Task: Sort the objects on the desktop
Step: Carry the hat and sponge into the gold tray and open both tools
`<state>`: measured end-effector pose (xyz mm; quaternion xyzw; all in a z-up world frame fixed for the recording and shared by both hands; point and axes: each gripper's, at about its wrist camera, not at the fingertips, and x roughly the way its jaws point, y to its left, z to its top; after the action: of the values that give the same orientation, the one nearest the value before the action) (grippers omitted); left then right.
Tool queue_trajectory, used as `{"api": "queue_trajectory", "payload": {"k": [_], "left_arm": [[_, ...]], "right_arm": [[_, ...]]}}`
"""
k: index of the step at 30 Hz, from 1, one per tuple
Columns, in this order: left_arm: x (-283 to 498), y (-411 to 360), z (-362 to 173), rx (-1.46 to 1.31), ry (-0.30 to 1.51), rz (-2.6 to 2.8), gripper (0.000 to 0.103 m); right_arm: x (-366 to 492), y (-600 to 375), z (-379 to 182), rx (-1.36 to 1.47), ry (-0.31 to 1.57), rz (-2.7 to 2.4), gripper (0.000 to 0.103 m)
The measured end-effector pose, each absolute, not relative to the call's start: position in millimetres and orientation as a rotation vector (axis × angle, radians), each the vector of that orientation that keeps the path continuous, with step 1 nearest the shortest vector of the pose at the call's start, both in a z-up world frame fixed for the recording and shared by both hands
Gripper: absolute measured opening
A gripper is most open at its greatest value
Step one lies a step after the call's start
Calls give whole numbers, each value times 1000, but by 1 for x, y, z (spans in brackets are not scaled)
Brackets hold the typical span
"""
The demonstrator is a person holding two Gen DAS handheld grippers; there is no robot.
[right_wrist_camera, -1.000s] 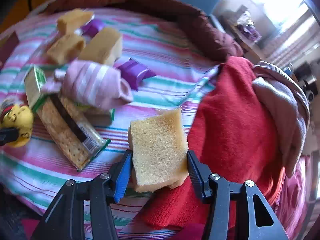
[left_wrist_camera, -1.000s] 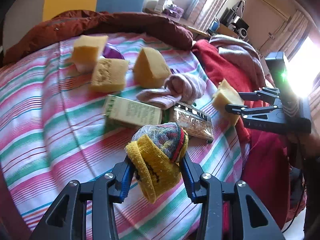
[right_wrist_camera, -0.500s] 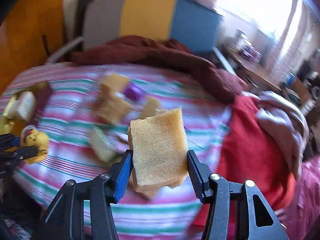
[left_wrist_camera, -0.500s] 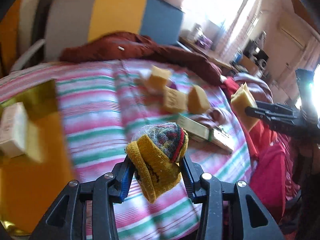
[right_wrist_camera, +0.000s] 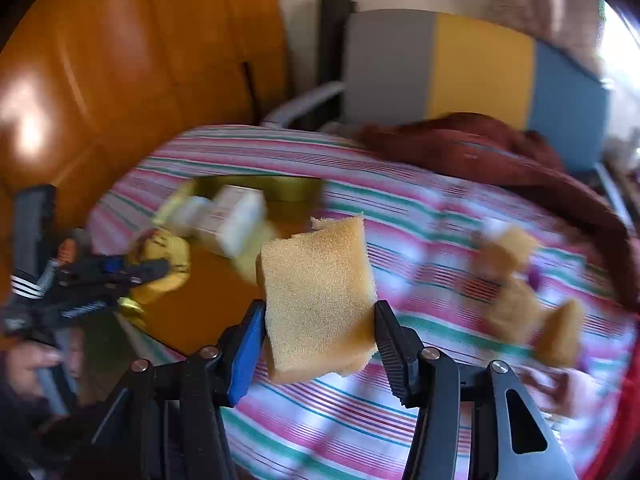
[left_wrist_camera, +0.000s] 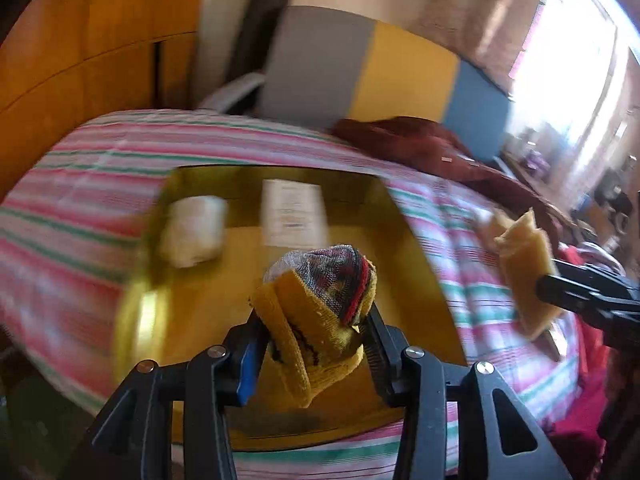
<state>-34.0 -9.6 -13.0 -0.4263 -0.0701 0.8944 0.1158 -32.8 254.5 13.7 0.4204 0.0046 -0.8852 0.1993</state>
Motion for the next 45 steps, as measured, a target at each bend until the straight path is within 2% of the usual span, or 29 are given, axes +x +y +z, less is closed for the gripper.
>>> {"api": "queue_trajectory", "payload": {"k": [2, 5, 6, 8, 9, 12, 14, 19, 27, 31, 37, 45], "left_arm": [[-33, -27, -18, -1274, -200, 2662, 47], [-30, -50, -26, -1319, -173, 2716, 58], [-30, -55, -29, -1336, -177, 2723, 61], [-28, -63, -33, -1357, -187, 2748, 65], [-27, -67, -36, -1368, -178, 2760, 69], [-24, -70, -38, -1362, -152, 2800, 71], [-20, -70, -33, -1326, -166, 2812, 72], [-20, -72, -27, -1245, -188, 2856, 73], [-12, -70, -16, -1188, -235, 2857, 73], [-10, -69, -13, -1187, -250, 2879, 73], [-7, -67, -15, -1198, -260, 2872, 72], [-2, -50, -12, -1167, -167, 2839, 74]], "right_arm": [[-38, 230, 12, 1154, -16, -2421, 54], [-48, 189, 8, 1125, -87, -2331, 58], [-51, 182, 5, 1125, -118, -2306, 62], [-57, 169, 0, 1129, -178, -2267, 92], [-59, 162, -4, 1128, -203, -2259, 93], [-58, 155, -11, 1145, -257, -2222, 96], [-53, 158, -15, 1151, -262, -2228, 102], [-39, 169, -18, 1142, -210, -2313, 103], [-16, 164, -27, 1111, 70, -2514, 103], [-9, 165, -27, 1095, 148, -2558, 103], [-1, 177, -31, 1112, 140, -2578, 103], [5, 205, -30, 1125, 57, -2661, 103]]}}
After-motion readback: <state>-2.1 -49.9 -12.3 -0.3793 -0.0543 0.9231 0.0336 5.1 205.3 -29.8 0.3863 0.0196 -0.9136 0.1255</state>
